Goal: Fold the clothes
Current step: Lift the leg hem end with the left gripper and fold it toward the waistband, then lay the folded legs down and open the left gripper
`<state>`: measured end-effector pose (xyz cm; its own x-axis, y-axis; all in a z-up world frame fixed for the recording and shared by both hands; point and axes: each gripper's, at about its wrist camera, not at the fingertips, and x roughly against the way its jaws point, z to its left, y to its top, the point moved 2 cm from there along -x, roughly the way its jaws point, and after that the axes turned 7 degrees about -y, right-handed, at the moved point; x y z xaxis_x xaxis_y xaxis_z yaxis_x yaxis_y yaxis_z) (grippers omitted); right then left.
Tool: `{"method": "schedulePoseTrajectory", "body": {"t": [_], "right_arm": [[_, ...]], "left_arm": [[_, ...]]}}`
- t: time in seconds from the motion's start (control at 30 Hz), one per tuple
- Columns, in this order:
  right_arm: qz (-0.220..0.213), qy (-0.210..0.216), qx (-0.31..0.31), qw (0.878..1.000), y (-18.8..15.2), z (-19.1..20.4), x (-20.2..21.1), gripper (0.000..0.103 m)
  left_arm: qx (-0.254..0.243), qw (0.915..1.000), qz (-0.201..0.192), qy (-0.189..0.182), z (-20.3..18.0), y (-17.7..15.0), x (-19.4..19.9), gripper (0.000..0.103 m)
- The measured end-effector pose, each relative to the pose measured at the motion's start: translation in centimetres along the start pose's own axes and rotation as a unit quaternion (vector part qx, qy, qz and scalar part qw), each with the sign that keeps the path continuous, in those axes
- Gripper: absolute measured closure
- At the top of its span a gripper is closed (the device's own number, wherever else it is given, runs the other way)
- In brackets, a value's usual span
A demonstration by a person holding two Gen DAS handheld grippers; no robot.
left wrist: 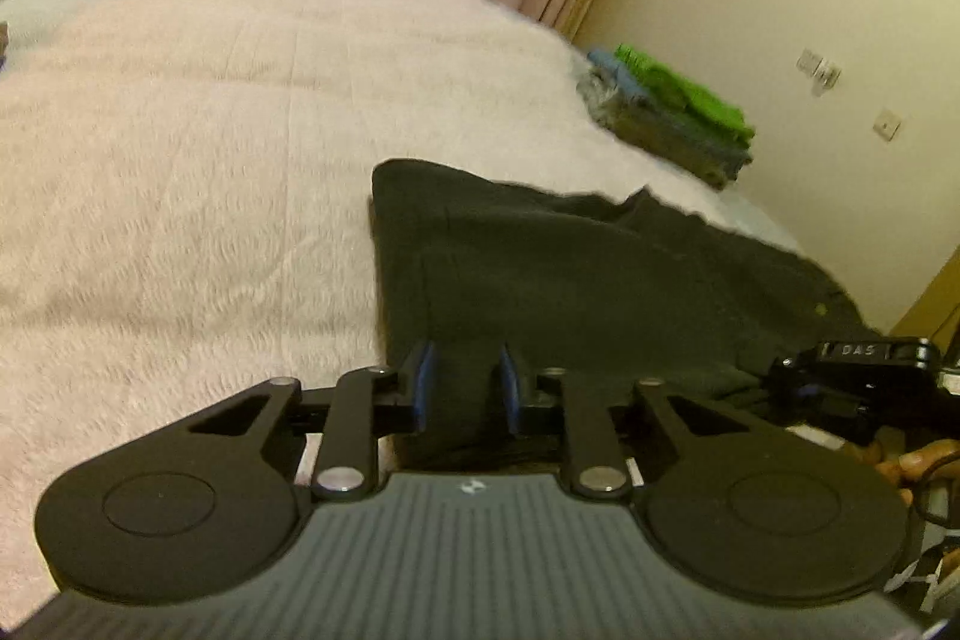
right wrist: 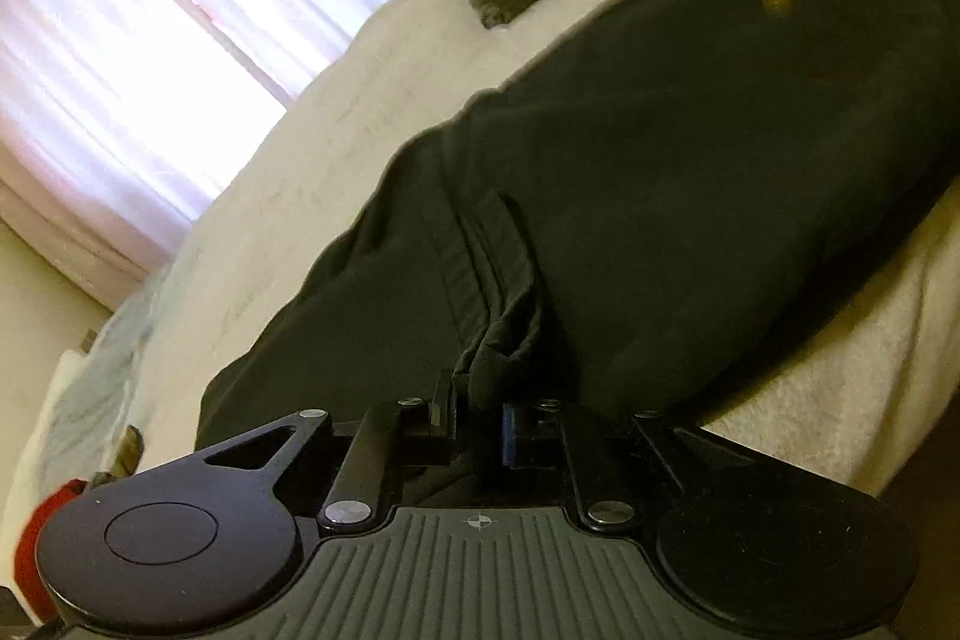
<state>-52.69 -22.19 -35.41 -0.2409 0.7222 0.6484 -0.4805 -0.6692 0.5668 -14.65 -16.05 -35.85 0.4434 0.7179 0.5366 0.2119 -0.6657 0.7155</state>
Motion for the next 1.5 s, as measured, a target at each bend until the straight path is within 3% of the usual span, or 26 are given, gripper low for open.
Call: {"method": "schedulePoseTrajectory", "body": {"t": [0.17,0.2,0.23,0.3,0.37,0.4,0.47,0.5,0.57,0.77,0.83,0.9,1.0,1.1,1.2,1.33,1.5], "right_arm": [[0.008,-0.008,0.028,1.0,0.2,-0.6,-0.4,0.088],[0.005,-0.013,0.035,0.999,0.0,-0.3,0.0,0.076],[0.0,-0.02,0.039,0.999,-0.5,0.3,0.7,0.055],[-0.045,-0.07,0.067,0.994,-0.2,1.5,2.1,0.031],[-0.096,-0.116,0.12,0.981,0.8,2.8,2.6,0.031],[-0.107,-0.118,0.138,0.978,1.2,3.4,2.6,0.031],[-0.098,-0.081,0.148,0.981,1.7,4.6,1.9,0.038],[-0.093,-0.067,0.155,0.981,1.9,5.3,1.3,0.047],[-0.082,-0.061,0.187,0.977,1.8,6.9,-0.5,0.051],[-0.054,-0.103,0.284,0.952,0.7,8.8,-8.5,0.057],[-0.038,-0.126,0.316,0.94,0.1,8.4,-11.2,0.061],[-0.04,-0.129,0.327,0.935,-0.4,8.1,-11.4,0.061],[-0.03,-0.114,0.295,0.948,0.3,7.3,-10.5,0.06],[-0.037,-0.112,0.24,0.963,1.4,6.4,-6.0,0.06],[-0.044,-0.077,0.231,0.969,0.9,6.0,-1.5,0.06],[-0.028,-0.058,0.259,0.964,-2.2,5.7,2.0,0.06],[-0.007,-0.084,0.27,0.959,-4.2,4.7,1.4,0.06]], "left_arm": [[0.0,0.9999,0.01,0.005,0.2,0.4,0.0,0.086],[0.0,0.9999,0.01,0.006,0.2,0.8,0.2,0.087],[-0.003,0.9999,0.008,0.008,0.2,1.2,0.3,0.087],[-0.009,0.9999,-0.001,0.013,0.4,2.4,0.2,0.087],[-0.012,0.9998,-0.007,0.016,0.6,3.8,-0.2,0.087],[-0.014,0.9997,-0.007,0.017,0.6,4.6,-0.8,0.088],[-0.032,0.9993,-0.006,0.018,0.1,5.9,-2.2,0.088],[-0.042,0.9989,-0.006,0.018,-0.2,6.5,-2.8,0.088],[-0.05,0.9987,-0.002,0.012,-0.4,7.5,-4.4,0.087],[-0.076,0.9954,0.031,0.048,0.6,8.1,-10.2,0.088],[-0.094,0.9921,0.043,0.071,0.9,7.5,-11.8,0.094],[-0.108,0.9901,0.037,0.082,0.8,7.1,-12.1,0.095],[-0.092,0.9918,0.035,0.082,0.6,7.2,-10.3,0.095],[-0.076,0.9942,0.024,0.072,0.2,7.2,-7.4,0.094],[-0.073,0.9954,0.023,0.058,-0.8,5.8,-4.3,0.093],[-0.055,0.9964,0.044,0.047,-2.1,2.5,-1.9,0.093],[-0.05,0.9921,0.061,0.097,-3.0,0.4,-1.9,0.091]]}}
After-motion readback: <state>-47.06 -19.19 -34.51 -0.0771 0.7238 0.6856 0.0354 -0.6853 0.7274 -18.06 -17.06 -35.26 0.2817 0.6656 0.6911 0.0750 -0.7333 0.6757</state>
